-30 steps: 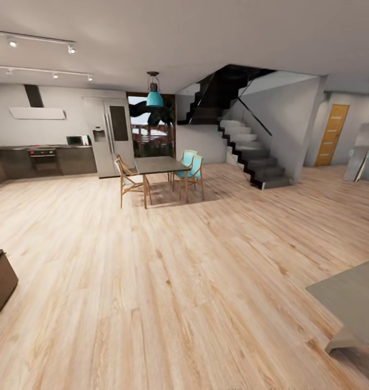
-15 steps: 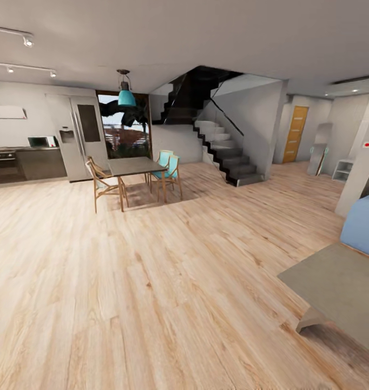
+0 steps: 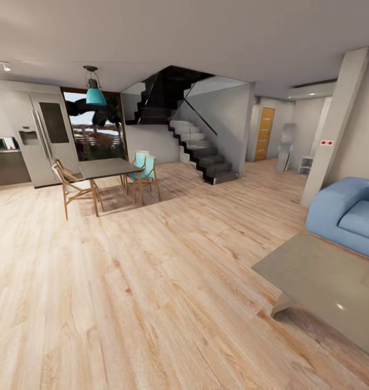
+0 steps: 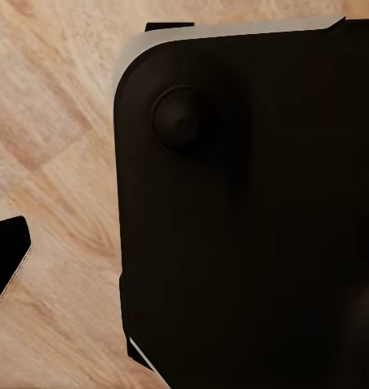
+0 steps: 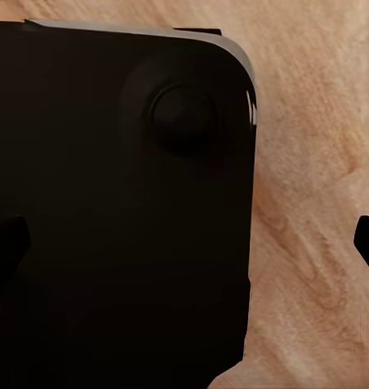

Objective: Turn on the radio receiver that's on the table in the living room.

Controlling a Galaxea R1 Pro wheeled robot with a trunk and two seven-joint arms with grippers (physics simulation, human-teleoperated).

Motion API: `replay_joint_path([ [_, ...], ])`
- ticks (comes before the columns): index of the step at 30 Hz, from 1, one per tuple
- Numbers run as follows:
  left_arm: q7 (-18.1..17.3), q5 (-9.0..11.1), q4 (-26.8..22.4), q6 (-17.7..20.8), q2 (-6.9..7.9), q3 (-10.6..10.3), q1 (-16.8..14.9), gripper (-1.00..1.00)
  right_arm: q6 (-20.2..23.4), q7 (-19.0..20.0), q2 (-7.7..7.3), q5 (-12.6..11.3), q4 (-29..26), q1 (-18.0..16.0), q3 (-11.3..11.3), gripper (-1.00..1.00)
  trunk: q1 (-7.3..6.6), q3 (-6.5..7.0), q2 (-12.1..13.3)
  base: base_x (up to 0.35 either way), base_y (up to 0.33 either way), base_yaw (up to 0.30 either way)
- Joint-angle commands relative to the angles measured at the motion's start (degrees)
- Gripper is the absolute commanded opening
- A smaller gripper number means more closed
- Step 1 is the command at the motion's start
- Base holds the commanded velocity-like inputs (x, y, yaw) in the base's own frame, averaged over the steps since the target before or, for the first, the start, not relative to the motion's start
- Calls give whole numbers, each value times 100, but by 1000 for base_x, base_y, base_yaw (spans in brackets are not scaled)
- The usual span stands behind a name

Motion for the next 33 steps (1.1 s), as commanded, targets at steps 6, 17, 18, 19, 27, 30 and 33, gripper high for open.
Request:
replay_joint_path([
  [6, -1, 0, 0, 0, 0, 0, 0, 100, 0, 0, 0, 5, 0, 0, -1, 100, 0, 0, 0, 0, 0, -292],
  [17, -4, 0, 0, 0, 0, 0, 0, 100, 0, 0, 2, 7, 0, -1, -4, 100, 0, 0, 0, 0, 0, -292],
  [18, -2, 0, 0, 0, 0, 0, 0, 100, 0, 0, 1, 7, 0, -2, -6, 100, 0, 0, 0, 0, 0, -292],
  [19, 0, 0, 0, 0, 0, 0, 0, 100, 0, 0, 1, 7, 0, 0, -7, 100, 0, 0, 0, 0, 0, -292],
  [27, -1, 0, 0, 0, 0, 0, 0, 100, 0, -3, 0, -2, 0, 0, -17, 100, 0, 0, 0, 0, 0, -292],
  [30, 0, 0, 0, 0, 0, 0, 0, 100, 0, -6, 0, -2, 0, 1, -18, 100, 0, 0, 0, 0, 0, -292],
  [33, 0, 0, 0, 0, 0, 0, 0, 100, 0, -5, 0, -5, 0, -1, -18, 100, 0, 0, 0, 0, 0, -292],
])
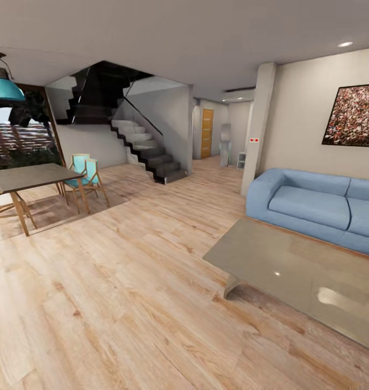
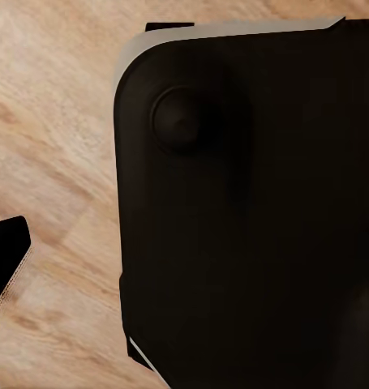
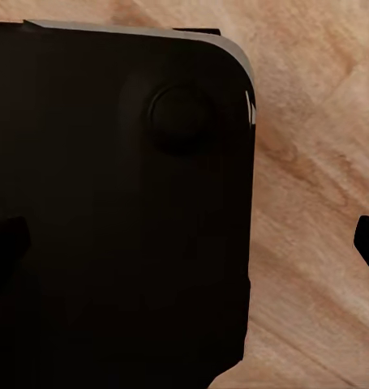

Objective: Turn on the radio receiver that's on the table in the living room.

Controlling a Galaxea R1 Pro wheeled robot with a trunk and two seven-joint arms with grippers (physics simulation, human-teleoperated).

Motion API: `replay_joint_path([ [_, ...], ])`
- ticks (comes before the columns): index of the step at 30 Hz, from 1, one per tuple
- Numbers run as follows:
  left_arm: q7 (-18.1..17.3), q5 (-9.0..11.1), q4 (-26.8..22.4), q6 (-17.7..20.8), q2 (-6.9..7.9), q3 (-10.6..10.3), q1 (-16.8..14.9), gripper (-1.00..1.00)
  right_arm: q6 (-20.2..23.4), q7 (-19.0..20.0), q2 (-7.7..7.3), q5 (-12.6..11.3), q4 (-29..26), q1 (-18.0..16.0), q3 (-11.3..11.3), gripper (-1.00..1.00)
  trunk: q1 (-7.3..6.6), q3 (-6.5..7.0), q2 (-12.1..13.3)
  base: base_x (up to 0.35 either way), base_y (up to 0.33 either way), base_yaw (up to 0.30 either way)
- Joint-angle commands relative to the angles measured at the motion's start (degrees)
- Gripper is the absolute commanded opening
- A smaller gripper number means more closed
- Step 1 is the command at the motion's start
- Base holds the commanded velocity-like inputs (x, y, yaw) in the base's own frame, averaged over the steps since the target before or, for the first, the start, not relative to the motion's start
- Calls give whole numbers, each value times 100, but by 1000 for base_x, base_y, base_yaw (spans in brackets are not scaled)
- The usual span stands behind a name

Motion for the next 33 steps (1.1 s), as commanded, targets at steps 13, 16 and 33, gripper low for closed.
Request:
replay_joint_path([
  [13, 1, 0, 0, 0, 0, 0, 0, 100, 0, 2, 0, 1, 0, 3, 5, 100, 0, 0, 0, 0, 0, -292],
  [16, 1, 0, 0, 0, 0, 0, 0, 100, 0, 1, 0, 2, 0, 1, 8, 100, 0, 0, 0, 0, 0, -292],
  [33, 0, 0, 0, 0, 0, 0, 0, 100, 0, 5, 0, 3, 0, 1, 7, 100, 0, 0, 0, 0, 0, -292],
])
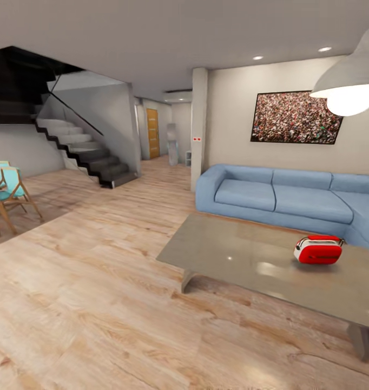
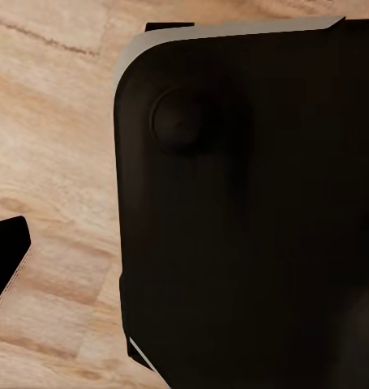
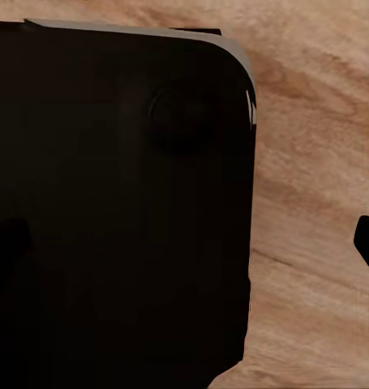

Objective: Turn on the radio receiver that's on the table in the living room.

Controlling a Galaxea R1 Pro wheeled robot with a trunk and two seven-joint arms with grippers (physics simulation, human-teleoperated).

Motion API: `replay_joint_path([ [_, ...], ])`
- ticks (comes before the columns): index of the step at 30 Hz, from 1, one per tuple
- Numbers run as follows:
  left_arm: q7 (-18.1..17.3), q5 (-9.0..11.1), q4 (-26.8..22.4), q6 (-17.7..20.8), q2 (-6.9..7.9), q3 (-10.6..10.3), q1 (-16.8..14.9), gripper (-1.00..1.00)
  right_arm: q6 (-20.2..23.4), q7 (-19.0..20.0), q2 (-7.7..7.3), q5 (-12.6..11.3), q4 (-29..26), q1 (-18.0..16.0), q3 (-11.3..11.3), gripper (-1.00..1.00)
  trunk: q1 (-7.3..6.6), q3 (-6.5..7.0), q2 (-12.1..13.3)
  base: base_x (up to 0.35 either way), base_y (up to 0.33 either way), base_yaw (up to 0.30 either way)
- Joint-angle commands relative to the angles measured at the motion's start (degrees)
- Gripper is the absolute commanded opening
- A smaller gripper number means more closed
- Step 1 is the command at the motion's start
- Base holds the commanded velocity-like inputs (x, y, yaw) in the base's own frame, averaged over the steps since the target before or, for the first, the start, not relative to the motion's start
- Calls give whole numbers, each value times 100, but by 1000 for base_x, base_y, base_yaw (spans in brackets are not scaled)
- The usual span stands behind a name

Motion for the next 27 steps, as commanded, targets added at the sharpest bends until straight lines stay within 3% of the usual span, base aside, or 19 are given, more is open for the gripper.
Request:
replay_joint_path([
  [1, -1, 0, 0, 0, 0, 0, 0, 100, 0, 0, 0, 0, 0, 0, 0, 100, 0, 0, 0, 0, 0, -292],
  [27, 1, 0, 0, 0, 0, 0, 0, 100, 0, -1, -3, 0, 0, -1, 1, 100, 0, 0, 0, 0, 0, -292],
])
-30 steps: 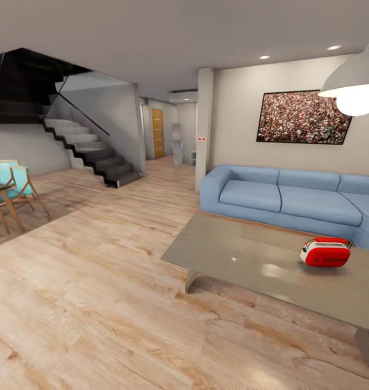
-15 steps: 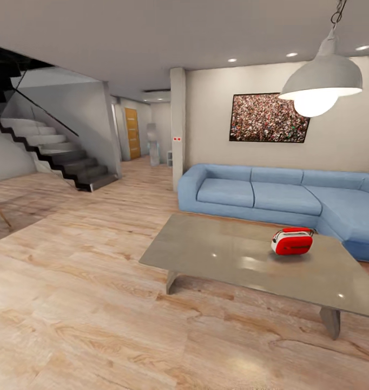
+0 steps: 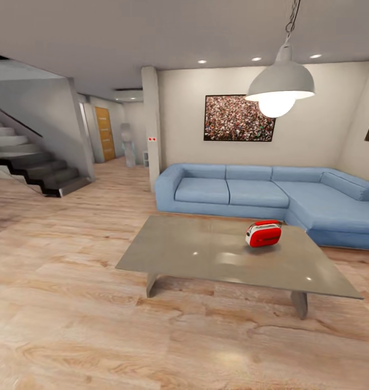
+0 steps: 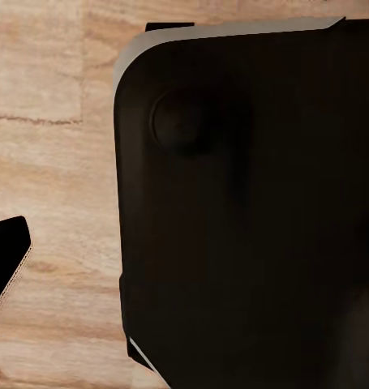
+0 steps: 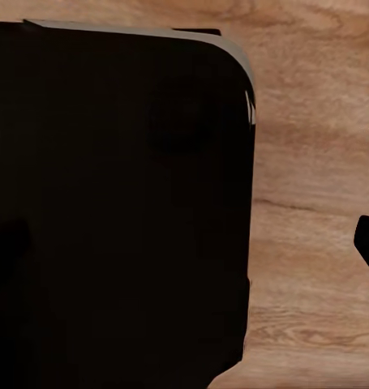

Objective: Turn on the radio receiver that's on the table in the living room.

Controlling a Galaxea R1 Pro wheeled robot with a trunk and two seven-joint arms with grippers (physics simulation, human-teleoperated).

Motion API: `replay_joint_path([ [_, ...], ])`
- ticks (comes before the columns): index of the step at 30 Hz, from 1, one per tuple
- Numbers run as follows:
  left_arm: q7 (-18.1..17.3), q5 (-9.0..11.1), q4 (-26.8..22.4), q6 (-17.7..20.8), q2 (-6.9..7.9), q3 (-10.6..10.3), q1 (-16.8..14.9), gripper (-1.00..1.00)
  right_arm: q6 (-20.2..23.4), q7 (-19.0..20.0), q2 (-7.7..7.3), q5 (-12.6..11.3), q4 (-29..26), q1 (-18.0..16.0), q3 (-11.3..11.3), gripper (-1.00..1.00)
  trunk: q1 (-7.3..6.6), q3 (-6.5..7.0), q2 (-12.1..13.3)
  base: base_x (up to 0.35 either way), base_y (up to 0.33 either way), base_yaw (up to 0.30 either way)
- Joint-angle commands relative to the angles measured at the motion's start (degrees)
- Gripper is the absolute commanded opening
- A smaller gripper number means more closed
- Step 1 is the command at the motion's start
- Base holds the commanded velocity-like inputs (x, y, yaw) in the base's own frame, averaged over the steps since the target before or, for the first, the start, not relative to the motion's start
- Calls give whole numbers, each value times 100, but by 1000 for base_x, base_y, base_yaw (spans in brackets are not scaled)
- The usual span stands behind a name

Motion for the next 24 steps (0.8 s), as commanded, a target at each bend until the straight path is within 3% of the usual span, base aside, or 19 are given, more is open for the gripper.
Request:
replay_joint_path([
  [1, 1, 0, 0, 0, 0, 0, 0, 100, 0, 0, 0, 0, 0, 1, 0, 100, 0, 0, 0, 0, 0, -292],
  [24, -1, 0, 0, 0, 0, 0, 0, 100, 0, 1, -2, 0, 0, 2, 0, 100, 0, 0, 0, 0, 0, -292],
])
